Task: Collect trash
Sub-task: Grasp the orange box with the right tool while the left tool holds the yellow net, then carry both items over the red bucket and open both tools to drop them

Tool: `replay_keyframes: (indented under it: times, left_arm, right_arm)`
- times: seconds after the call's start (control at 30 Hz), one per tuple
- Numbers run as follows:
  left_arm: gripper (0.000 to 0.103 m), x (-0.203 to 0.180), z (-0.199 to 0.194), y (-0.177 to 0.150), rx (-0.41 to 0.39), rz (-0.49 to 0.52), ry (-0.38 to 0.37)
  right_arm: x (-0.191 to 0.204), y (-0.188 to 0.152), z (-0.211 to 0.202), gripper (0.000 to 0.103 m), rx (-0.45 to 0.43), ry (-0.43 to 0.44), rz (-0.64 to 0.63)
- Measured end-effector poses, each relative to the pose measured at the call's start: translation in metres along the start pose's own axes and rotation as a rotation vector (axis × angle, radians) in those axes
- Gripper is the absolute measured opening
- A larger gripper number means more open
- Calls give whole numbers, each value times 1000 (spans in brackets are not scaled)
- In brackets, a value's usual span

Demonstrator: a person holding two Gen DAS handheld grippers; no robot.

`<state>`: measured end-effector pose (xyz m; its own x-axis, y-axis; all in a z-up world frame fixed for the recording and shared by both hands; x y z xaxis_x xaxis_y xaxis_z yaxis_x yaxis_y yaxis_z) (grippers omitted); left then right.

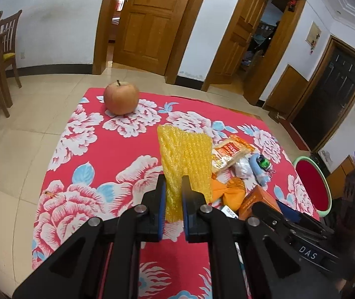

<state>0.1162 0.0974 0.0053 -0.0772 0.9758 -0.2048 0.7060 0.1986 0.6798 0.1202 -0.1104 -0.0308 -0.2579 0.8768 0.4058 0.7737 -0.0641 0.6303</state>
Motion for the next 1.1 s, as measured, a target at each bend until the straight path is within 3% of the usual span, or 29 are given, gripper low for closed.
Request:
replay_keyframes:
  times: [0.37, 0.57, 0.8, 1.1]
  left_arm:
    - [10, -17, -24, -1, -32, 2, -17]
    - [10, -47, -39, -3, -30, 33, -53]
    - [10, -90, -52, -5, -31, 73, -91]
    - [10, -159, -37, -8, 26, 150, -142]
  right_arm:
    - [1, -1, -51, 66, -96, 29, 30]
    - [-11, -5, -83, 66, -131, 26, 62]
    - [-41, -7, -117, 66, -158, -8, 113]
    - [-100, -10, -160, 66, -220, -62, 185]
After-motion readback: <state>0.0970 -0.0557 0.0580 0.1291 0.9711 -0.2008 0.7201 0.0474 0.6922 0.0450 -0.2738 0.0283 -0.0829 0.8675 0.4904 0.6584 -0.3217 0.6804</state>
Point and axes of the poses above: each gripper's, at about its wrist camera, not at the fingertips, and z roughly the way its jaws point, x to its left, y to its top, the point moved 1 cm from there along z, roughly the way its jaws point, and after that the axes turned 7 degrees about y, right-handed, at the moved point
